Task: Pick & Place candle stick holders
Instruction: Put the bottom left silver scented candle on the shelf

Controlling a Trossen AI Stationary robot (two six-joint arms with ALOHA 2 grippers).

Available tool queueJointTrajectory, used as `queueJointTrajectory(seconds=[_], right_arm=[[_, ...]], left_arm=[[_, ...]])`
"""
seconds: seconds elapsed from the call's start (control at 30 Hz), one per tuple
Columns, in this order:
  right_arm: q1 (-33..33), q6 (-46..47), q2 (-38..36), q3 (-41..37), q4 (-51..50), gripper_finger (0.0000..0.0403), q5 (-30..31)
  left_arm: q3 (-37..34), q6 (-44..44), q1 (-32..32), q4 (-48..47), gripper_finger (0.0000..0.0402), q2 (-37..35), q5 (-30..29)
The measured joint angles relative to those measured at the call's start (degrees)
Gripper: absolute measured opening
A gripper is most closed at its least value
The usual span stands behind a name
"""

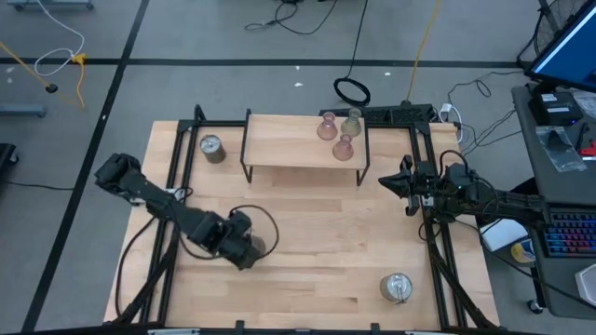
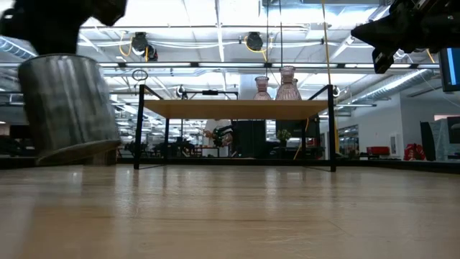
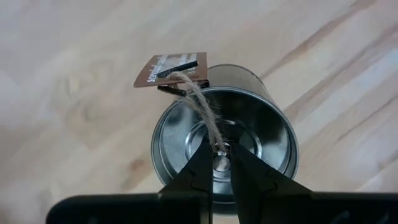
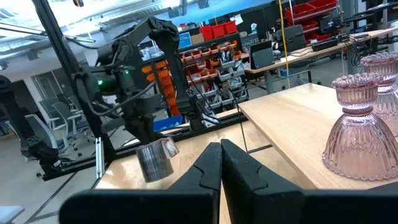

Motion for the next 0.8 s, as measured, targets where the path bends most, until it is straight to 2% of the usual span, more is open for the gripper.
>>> queueJointTrajectory(seconds=[0.2,0.6,0.8], right_arm=[[0.0,0.0,0.0,0.0,0.0,0.0000,0.0],[0.0,0.0,0.0,0.0,0.0,0.0000,0.0],[0.0,0.0,0.0,0.0,0.0,0.0000,0.0]], left_arm=[[5.1,9.7,5.5,-2.0,0.0028,0.0,-2.4],[23.5,27.2,18.9,-13.5,0.0027,0.0,-7.1],[29.9,33.8,26.6,-15.8,0.0027,-0.1,-7.4]])
